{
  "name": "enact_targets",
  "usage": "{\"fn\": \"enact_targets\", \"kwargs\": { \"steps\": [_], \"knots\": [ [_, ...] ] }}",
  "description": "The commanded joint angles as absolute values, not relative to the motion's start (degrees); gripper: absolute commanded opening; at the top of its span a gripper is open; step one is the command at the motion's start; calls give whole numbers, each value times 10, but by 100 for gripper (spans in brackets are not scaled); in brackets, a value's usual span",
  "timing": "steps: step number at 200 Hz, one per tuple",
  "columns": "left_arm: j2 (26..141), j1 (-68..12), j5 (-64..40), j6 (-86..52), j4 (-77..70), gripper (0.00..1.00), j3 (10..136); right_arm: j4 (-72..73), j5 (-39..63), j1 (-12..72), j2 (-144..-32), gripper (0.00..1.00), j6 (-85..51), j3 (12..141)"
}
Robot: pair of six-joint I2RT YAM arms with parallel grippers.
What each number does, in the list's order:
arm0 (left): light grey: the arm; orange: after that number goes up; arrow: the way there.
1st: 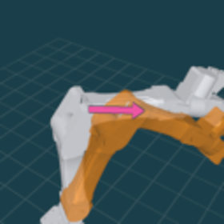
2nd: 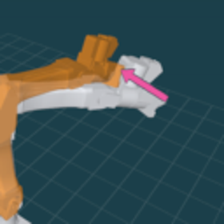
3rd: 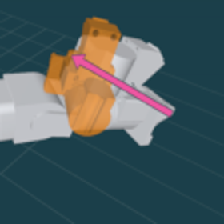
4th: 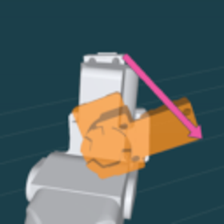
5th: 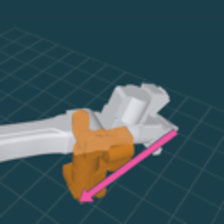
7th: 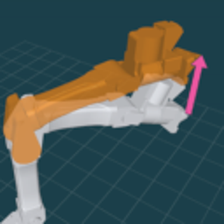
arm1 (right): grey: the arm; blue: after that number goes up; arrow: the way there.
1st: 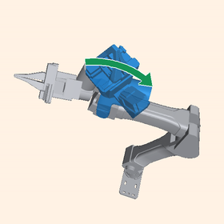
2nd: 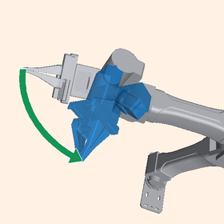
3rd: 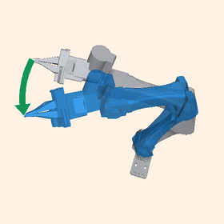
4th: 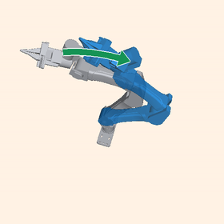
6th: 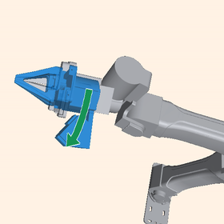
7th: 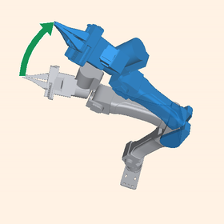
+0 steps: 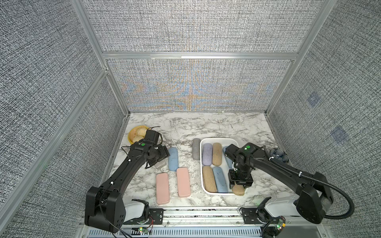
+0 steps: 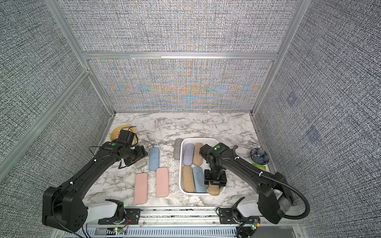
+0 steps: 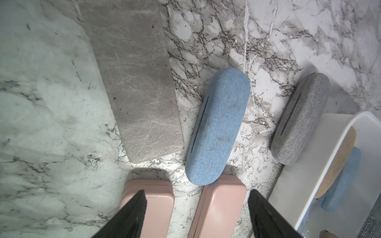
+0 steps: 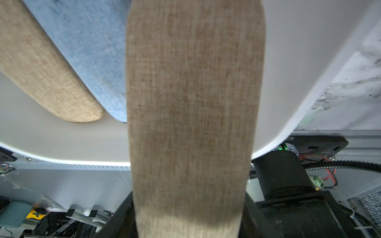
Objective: Put the glasses cases into the storage boxes
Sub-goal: Place the glasses case in the storage box.
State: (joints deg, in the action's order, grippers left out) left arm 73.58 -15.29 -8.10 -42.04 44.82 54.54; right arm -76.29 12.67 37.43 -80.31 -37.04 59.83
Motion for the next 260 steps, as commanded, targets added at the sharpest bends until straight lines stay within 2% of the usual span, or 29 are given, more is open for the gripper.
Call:
{"fn": "enact_targets", "kwargs": {
  "steps": [1,59,152,172,214,260],
  "knots": [
    [738,-152,-84,-416,433,79,541,-744,124,367,-824,40,-334,607],
    [752,-152,-80,-410,446,79,554,-708,71,360,-882,38,-319,616],
    [762,-152,-76,-413,453,78,558,-623,28,361,-879,37,-320,574],
    [759,-152,-76,-412,455,78,557,-614,30,362,-879,42,-326,565],
    [758,-152,-79,-410,458,78,552,-597,36,366,-875,59,-337,532],
    [752,-152,-80,-411,461,78,552,-601,30,370,-865,70,-348,533]
  ]
}}
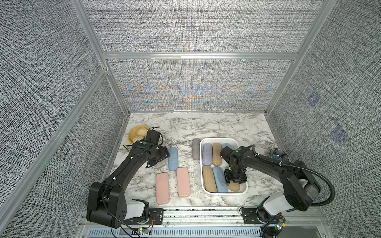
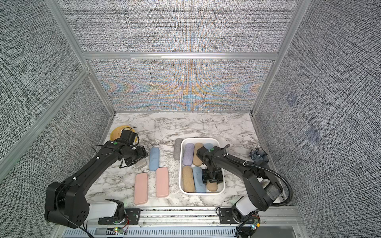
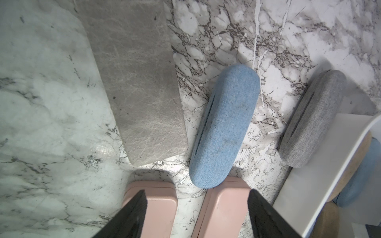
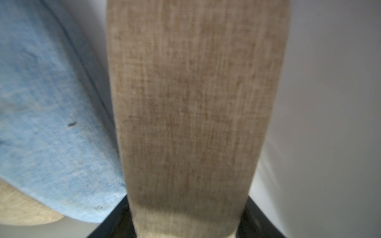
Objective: Put the glasses cases into the storage boxes
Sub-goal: Place the glasses case in the storage box.
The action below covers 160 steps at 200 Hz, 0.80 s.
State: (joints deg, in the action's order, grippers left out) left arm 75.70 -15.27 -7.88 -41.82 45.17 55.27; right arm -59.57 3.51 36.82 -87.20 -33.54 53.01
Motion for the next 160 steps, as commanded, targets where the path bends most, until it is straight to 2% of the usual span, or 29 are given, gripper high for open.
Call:
{"fn": "enact_targets", "kwargs": {
  "steps": [1,23,65,81,86,90,160],
  "knots": [
    [751,-152,-80,-411,461,78,552,-602,30,371,-865,70,-348,533],
    [743,-152,-85,-410,458,79,546,-614,22,372,-854,75,-352,541],
    [732,-152,-84,-414,463,80,541,-657,1,382,-826,76,-359,580],
    [726,-152,-77,-417,468,86,541,-684,-15,392,-813,77,-364,610],
    [725,-152,-77,-416,470,97,543,-692,-20,396,-809,77,-367,619],
    [723,-152,-76,-414,473,99,543,-699,-23,398,-806,77,-370,626],
    [678,-152,39,-412,525,99,567,-748,-66,446,-724,76,-415,734]
  ]
}}
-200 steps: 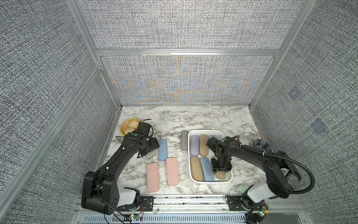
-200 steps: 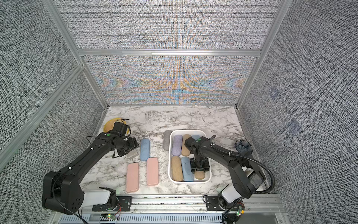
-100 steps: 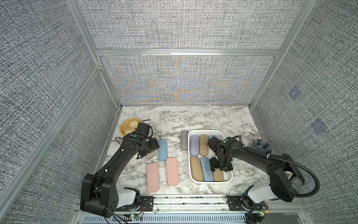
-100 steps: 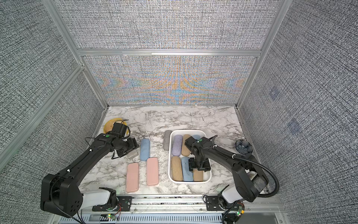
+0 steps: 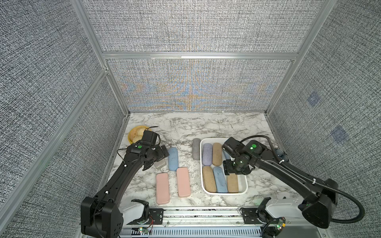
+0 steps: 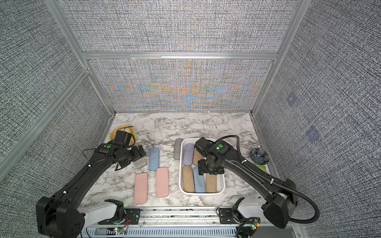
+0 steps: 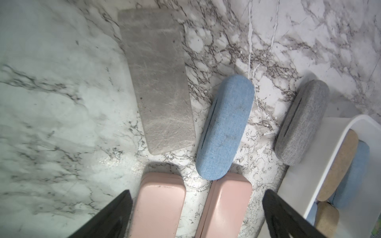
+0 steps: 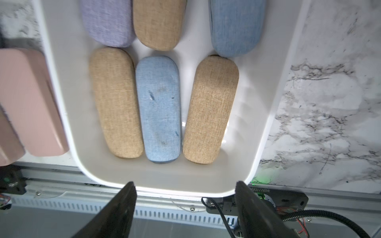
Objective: Put the glasses cases into the storage boxes
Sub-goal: Place the glasses case in the storage box, then pick up the glasses case at the center of the board.
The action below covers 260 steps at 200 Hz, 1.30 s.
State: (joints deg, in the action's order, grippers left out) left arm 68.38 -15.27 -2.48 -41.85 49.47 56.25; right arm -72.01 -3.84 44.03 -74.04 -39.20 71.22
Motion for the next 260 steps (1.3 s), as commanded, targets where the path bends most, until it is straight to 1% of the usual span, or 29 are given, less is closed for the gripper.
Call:
{"fn": "enact_targets", "kwargs": {
  "steps": [1,21,65,77,96,108,129,155,191,240,249,260],
  "knots": [
    [678,-152,41,-413,526,99,567,-748,-66,446,-723,76,-415,735],
    [681,-152,84,-423,535,100,558,-746,-75,446,-713,76,-409,754],
    [669,-152,117,-421,488,97,513,-726,-95,443,-721,76,-373,794],
    [664,-152,126,-425,465,97,500,-716,-92,439,-725,76,-364,794],
    [665,-152,135,-423,420,99,479,-690,-74,431,-735,77,-353,785],
    [669,-152,144,-430,402,99,471,-678,-67,427,-746,76,-349,783],
    [699,-151,124,-424,385,100,481,-666,-58,420,-765,76,-343,789],
    [766,-150,118,-439,413,99,521,-649,-52,417,-787,76,-332,797],
    [848,-150,110,-419,426,99,566,-648,-48,411,-811,76,-318,817],
    [890,-139,95,-399,407,99,593,-625,-56,406,-812,76,-321,805],
    [898,-134,82,-392,399,97,597,-615,-59,405,-810,76,-325,797],
    [916,-128,54,-379,395,92,604,-613,-60,403,-811,76,-332,795]
  ]
}}
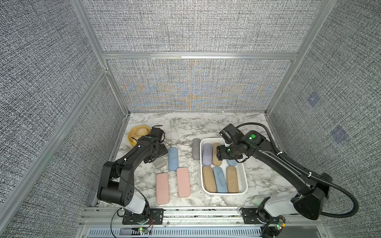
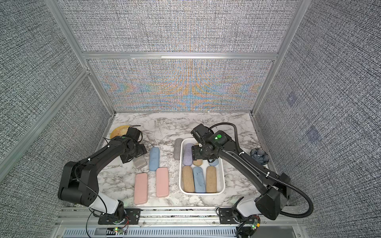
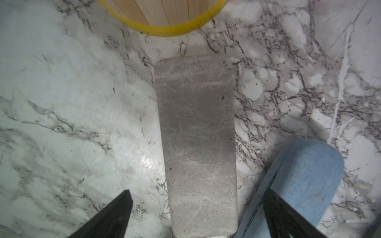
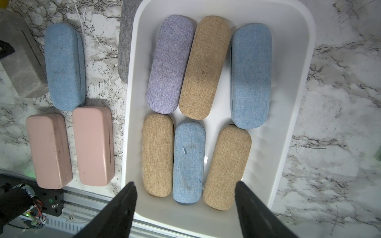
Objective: Put the glasses cases into the storage boxes
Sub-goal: Pick up the glasses case at the center of the board.
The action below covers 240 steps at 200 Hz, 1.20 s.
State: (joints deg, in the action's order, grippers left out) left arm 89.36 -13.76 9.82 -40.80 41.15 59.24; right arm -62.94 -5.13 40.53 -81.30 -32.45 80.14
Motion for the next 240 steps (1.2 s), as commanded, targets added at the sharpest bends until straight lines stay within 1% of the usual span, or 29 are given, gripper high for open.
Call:
{"fn": "enact_targets", "kwargs": {
  "steps": [1,12,37,82,111,135,170,214,240],
  "knots": [
    [918,-128,52,-378,395,92,606,-613,-60,403,-811,76,-332,795],
    [939,-124,36,-366,410,91,623,-611,-60,403,-809,76,-339,795],
    [965,-124,39,-361,429,91,644,-602,-58,402,-801,76,-341,785],
    [969,-124,55,-381,441,92,639,-604,-51,401,-812,76,-338,793],
    [951,-120,52,-398,437,91,621,-601,-47,401,-815,76,-339,793],
    [949,-117,41,-405,434,87,606,-602,-42,401,-819,75,-336,793],
    [962,-113,34,-410,424,85,590,-605,-43,401,-821,73,-333,793],
    [993,-109,24,-409,414,77,592,-607,-44,401,-817,71,-337,790],
    [994,-108,25,-411,416,74,595,-612,-48,401,-817,71,-338,792]
  ]
}}
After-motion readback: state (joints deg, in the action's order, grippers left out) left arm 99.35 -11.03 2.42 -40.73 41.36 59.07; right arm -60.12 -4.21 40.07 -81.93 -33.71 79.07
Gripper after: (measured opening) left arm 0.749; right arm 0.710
